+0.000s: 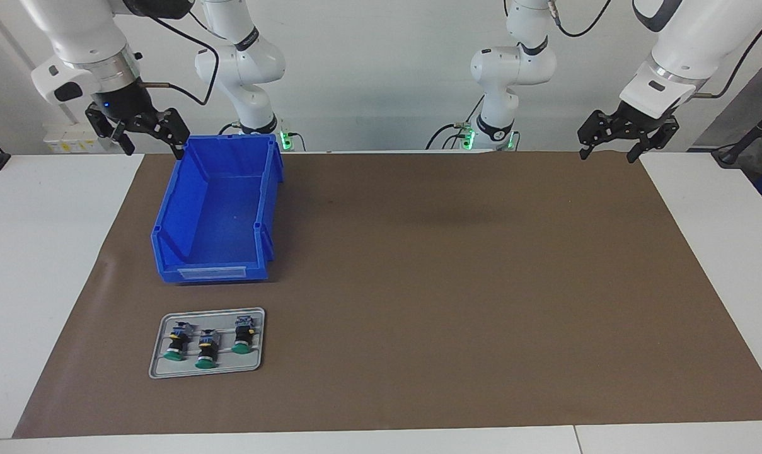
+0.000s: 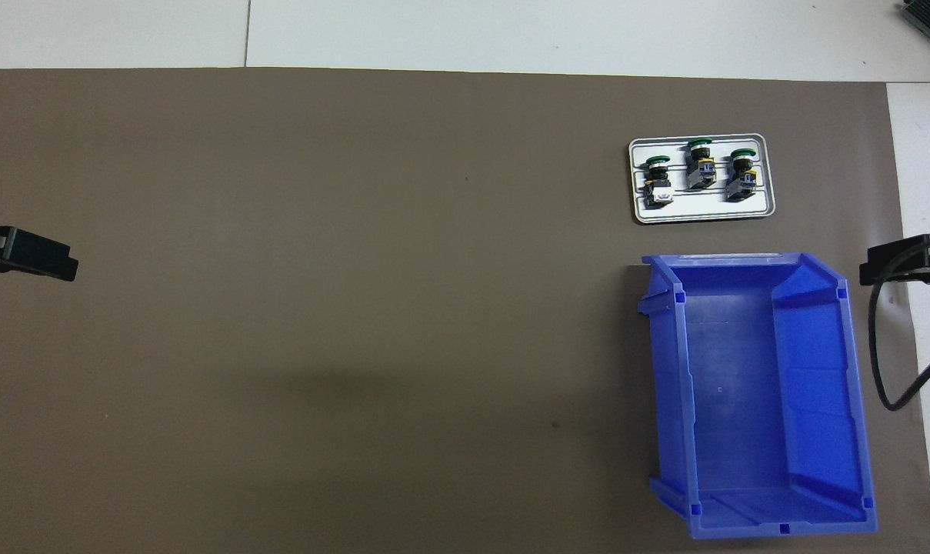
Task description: Place and press button with both arms
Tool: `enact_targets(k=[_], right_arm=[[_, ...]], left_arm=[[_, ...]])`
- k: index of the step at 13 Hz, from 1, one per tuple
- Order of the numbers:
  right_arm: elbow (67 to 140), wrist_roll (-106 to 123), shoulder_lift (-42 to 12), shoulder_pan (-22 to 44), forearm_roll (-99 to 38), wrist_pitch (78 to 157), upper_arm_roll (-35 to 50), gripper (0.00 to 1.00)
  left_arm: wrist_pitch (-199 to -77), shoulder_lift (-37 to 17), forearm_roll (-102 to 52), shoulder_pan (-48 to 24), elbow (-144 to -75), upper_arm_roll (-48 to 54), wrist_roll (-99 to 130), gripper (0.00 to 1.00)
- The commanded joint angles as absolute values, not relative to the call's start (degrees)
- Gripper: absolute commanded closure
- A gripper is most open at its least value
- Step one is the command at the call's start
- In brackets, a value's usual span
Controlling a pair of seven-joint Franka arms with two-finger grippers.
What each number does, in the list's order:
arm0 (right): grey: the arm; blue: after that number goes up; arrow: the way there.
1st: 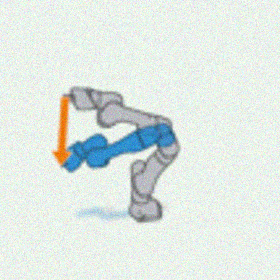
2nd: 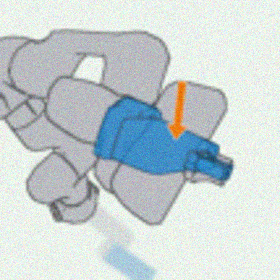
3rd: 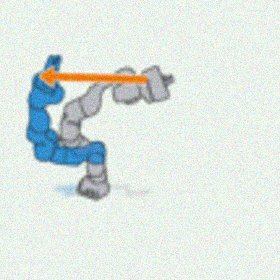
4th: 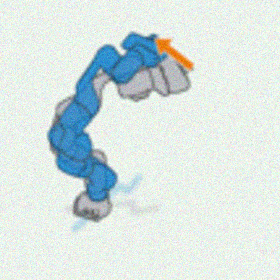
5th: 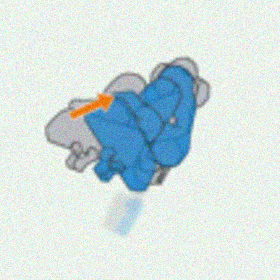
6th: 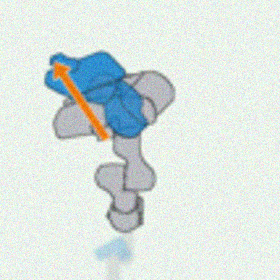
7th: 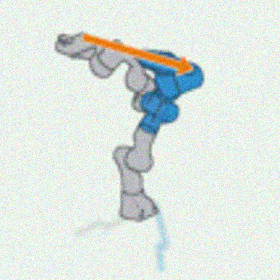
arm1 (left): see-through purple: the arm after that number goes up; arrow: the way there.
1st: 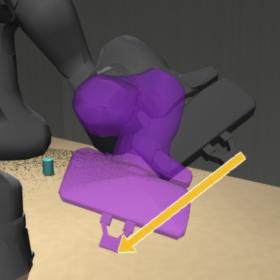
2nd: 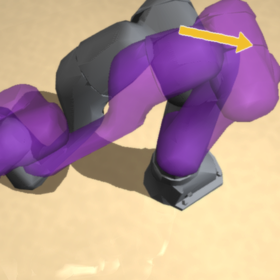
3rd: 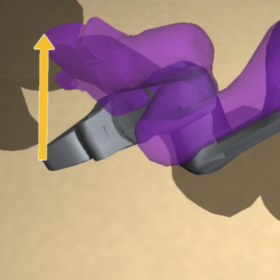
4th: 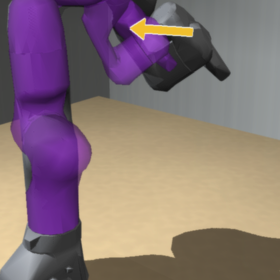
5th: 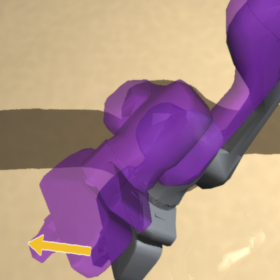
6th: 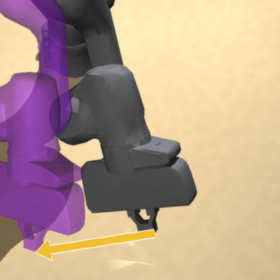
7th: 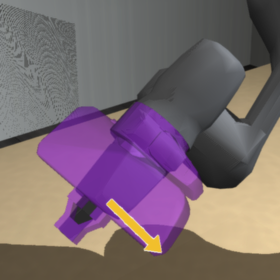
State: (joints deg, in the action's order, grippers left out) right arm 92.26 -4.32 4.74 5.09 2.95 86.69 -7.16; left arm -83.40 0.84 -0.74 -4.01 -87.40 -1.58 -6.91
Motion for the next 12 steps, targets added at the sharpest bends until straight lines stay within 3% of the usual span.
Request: enact_targets(k=[1,7,12], right_arm=[[92.55,-3.77,4.83,5.09,3.52,88.32,-7.03,0.00],[95.19,-2.81,6.15,4.13,2.55,89.03,-7.12,0.00],[89.30,-2.72,1.85,4.22,3.34,88.24,-7.03,0.00]], left_arm=[[-83.23,2.11,0.00,-3.60,-88.77,-1.32,-7.03,0.00],[-83.23,2.11,0.00,-3.60,-88.77,-1.32,-7.03,0.00],[-83.23,2.11,0.00,-3.60,-88.77,-1.32,-7.03,0.00]])
